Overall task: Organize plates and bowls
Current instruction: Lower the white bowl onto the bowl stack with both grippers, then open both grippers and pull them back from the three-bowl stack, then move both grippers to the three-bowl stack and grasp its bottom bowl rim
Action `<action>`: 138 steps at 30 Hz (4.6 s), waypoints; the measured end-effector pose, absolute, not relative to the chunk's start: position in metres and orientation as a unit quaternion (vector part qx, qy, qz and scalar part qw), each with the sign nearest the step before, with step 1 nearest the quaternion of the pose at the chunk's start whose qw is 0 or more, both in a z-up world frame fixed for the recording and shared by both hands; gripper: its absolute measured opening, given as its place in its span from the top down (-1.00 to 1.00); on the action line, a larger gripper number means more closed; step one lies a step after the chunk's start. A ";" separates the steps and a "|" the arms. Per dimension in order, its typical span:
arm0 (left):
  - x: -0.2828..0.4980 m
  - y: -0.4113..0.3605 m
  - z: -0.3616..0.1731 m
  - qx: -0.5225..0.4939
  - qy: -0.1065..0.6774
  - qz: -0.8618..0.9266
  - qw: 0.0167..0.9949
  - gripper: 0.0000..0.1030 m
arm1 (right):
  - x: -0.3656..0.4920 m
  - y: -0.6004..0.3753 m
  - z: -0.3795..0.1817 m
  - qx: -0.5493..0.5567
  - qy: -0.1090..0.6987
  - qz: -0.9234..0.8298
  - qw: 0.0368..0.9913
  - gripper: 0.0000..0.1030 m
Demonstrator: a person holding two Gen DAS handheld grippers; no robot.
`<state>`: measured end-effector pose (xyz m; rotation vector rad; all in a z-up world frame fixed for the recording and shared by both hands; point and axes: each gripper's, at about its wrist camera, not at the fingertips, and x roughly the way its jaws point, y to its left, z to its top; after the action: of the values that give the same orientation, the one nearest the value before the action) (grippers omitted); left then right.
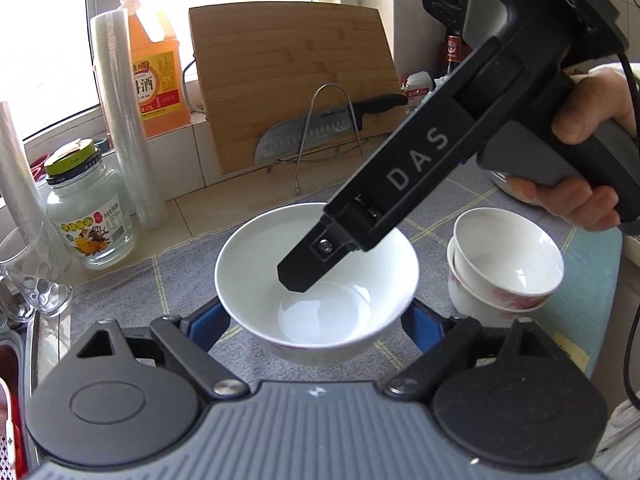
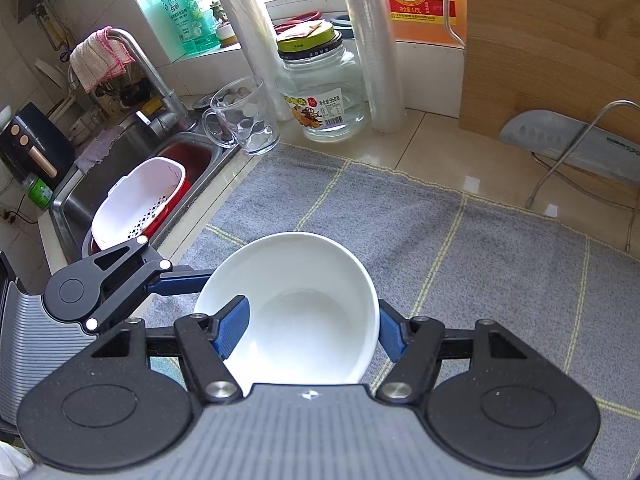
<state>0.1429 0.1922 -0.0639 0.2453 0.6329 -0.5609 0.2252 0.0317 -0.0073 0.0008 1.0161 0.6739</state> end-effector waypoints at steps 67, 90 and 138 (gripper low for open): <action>0.119 0.068 -0.071 0.158 0.314 -0.406 0.844 -0.77 | 0.155 -0.113 -0.012 0.037 0.492 0.188 0.849 -0.41; 0.118 0.085 -0.070 0.137 0.322 -0.415 0.840 -0.94 | 0.148 -0.117 -0.011 0.037 0.463 0.190 0.865 -0.94; 0.097 0.053 -0.120 0.148 0.425 -0.268 0.852 -0.94 | 0.103 -0.180 -0.086 -0.032 0.466 0.252 0.848 -1.00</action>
<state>0.0970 0.0532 -0.1196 0.3109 0.8946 -0.5638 0.1032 -0.1795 -0.0864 -0.0681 0.9822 0.5313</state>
